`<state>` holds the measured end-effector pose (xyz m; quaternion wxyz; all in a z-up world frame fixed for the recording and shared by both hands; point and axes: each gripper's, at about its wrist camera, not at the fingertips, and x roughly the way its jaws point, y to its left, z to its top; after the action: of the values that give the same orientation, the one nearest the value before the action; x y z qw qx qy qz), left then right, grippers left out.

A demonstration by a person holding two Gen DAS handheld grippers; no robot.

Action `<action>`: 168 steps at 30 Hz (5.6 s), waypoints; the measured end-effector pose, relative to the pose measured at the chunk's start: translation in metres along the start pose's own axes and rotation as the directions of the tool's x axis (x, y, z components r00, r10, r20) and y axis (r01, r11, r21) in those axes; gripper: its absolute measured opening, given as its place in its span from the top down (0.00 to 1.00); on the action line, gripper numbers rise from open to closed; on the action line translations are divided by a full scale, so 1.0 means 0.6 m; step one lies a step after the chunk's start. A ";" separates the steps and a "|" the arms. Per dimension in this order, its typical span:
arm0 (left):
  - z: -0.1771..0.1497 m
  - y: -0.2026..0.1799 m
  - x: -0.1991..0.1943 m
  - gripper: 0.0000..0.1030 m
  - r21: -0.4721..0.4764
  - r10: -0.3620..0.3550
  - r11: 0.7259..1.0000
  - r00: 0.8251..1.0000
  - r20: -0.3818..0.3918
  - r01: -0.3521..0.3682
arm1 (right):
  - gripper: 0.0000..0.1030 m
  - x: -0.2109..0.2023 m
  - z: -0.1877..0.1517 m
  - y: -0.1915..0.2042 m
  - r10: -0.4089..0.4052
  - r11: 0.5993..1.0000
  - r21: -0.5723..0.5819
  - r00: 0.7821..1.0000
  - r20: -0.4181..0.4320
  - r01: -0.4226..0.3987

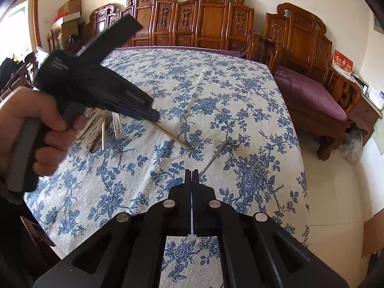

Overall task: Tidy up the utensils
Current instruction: 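Grasp another wooden chopstick with the left gripper while the right gripper holds the silver spoon, then carry the chopstick into the grey tray and open the left gripper, then lower the silver spoon into the grey tray and open the right gripper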

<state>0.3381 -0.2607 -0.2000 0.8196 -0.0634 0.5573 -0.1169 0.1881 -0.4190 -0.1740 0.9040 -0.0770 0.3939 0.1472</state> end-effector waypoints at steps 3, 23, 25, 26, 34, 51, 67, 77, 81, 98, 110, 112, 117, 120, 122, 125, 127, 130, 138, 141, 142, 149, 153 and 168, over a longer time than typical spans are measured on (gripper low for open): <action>0.004 -0.001 0.012 0.72 -0.021 0.014 1.000 1.000 -0.021 -0.014 | 0.99 -0.004 0.001 -0.003 0.007 1.000 0.008 1.000 0.008 -0.007; 0.050 -0.015 0.041 0.72 -0.057 0.083 0.995 0.996 -0.038 -0.085 | 0.99 -0.005 -0.004 0.000 0.017 1.000 0.011 1.000 0.017 -0.017; 0.048 -0.018 0.040 0.72 -0.041 0.096 0.994 0.995 -0.034 -0.097 | 0.99 -0.005 -0.004 0.000 0.016 1.000 0.010 1.000 0.018 -0.016; 0.047 -0.020 0.039 0.73 -0.033 0.102 0.994 0.994 -0.032 -0.103 | 0.99 -0.005 -0.004 0.000 0.017 1.000 0.012 1.000 0.018 -0.017; 0.036 -0.025 0.031 0.98 -0.016 0.079 0.997 0.996 -0.036 -0.080 | 0.99 0.002 -0.009 0.005 0.011 1.000 0.000 1.000 0.003 -0.011; 0.038 -0.009 0.010 0.82 -0.027 0.056 0.998 0.998 -0.019 -0.056 | 0.99 -0.004 -0.007 0.003 0.006 1.000 0.002 1.000 0.003 -0.006; 0.041 -0.034 0.049 0.96 0.107 0.179 0.979 0.983 -0.038 -0.175 | 0.99 0.000 -0.012 0.005 0.014 1.000 0.003 1.000 -0.002 -0.014; 0.031 -0.013 -0.026 0.96 0.167 0.121 0.979 0.993 0.005 -0.120 | 0.99 -0.018 0.009 0.035 0.015 0.999 -0.040 1.000 0.003 -0.015; 0.032 0.009 -0.079 0.96 0.196 0.107 0.974 0.993 0.046 -0.114 | 0.99 -0.027 0.029 0.061 0.030 0.997 -0.072 0.999 0.016 -0.029; 0.007 0.231 -0.241 0.96 0.182 0.126 0.972 0.985 0.116 -0.146 | 0.99 -0.030 0.128 0.211 0.114 0.982 -0.160 0.989 0.095 -0.098; -0.031 0.375 -0.229 0.96 0.137 0.163 0.976 0.985 0.057 -0.169 | 0.99 -0.014 0.169 0.326 0.178 0.960 -0.239 0.977 0.117 -0.146; -0.038 0.385 -0.223 0.96 0.138 0.167 0.975 0.985 0.045 -0.171 | 0.99 -0.013 0.177 0.339 0.192 0.956 -0.246 0.974 0.122 -0.158; -0.056 0.404 -0.207 0.96 0.143 0.166 0.975 0.986 0.019 -0.167 | 0.99 -0.008 0.188 0.369 0.214 0.950 -0.259 0.969 0.128 -0.175; -0.063 0.411 -0.197 0.96 0.141 0.170 0.975 0.985 0.008 -0.169 | 0.99 -0.001 0.193 0.383 0.222 0.947 -0.264 0.967 0.121 -0.184; -0.068 0.416 -0.193 0.96 0.133 0.164 0.978 0.987 0.003 -0.163 | 0.99 0.001 0.195 0.390 0.226 0.945 -0.268 0.967 0.118 -0.188; -0.078 0.421 -0.191 0.96 0.125 0.147 0.981 0.989 0.000 -0.146 | 0.99 0.003 0.197 0.402 0.230 0.941 -0.281 0.966 0.116 -0.190; -0.084 0.424 -0.189 0.95 0.125 0.149 0.981 0.989 0.002 -0.148 | 0.99 0.005 0.199 0.410 0.234 0.939 -0.286 0.965 0.115 -0.193; -0.087 0.430 -0.186 0.95 0.119 0.144 0.983 0.990 -0.003 -0.142 | 0.99 0.008 0.204 0.418 0.239 0.936 -0.289 0.964 0.112 -0.199; -0.089 0.449 -0.222 0.95 0.106 0.146 0.983 0.987 0.066 -0.152 | 0.99 0.020 0.221 0.459 0.272 0.923 -0.308 0.957 0.101 -0.230; -0.091 0.461 -0.242 0.94 0.096 0.152 0.982 0.984 0.094 -0.161 | 0.99 0.029 0.226 0.476 0.287 0.917 -0.315 0.954 0.091 -0.246; -0.091 0.466 -0.248 0.94 0.090 0.151 0.983 0.983 0.103 -0.160 | 0.99 0.034 0.227 0.481 0.292 0.915 -0.316 0.953 0.085 -0.252; -0.089 0.508 -0.285 0.94 0.054 0.180 0.980 0.972 0.152 -0.190 | 0.99 0.091 0.239 0.535 0.314 0.898 -0.329 0.949 0.019 -0.291; -0.088 0.531 -0.294 0.94 0.027 0.189 0.980 0.969 0.158 -0.195 | 0.99 0.127 0.247 0.560 0.314 0.894 -0.329 0.949 -0.020 -0.303; -0.101 0.560 -0.316 0.94 0.003 0.208 0.977 0.963 0.173 -0.211 | 0.98 0.196 0.227 0.574 0.307 0.913 -0.247 0.945 -0.111 -0.325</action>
<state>0.2557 0.1146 -0.1308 0.8730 -0.0052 0.4868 -0.0295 0.2457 -0.0349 -0.1760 0.8357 -0.1363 0.4096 0.3395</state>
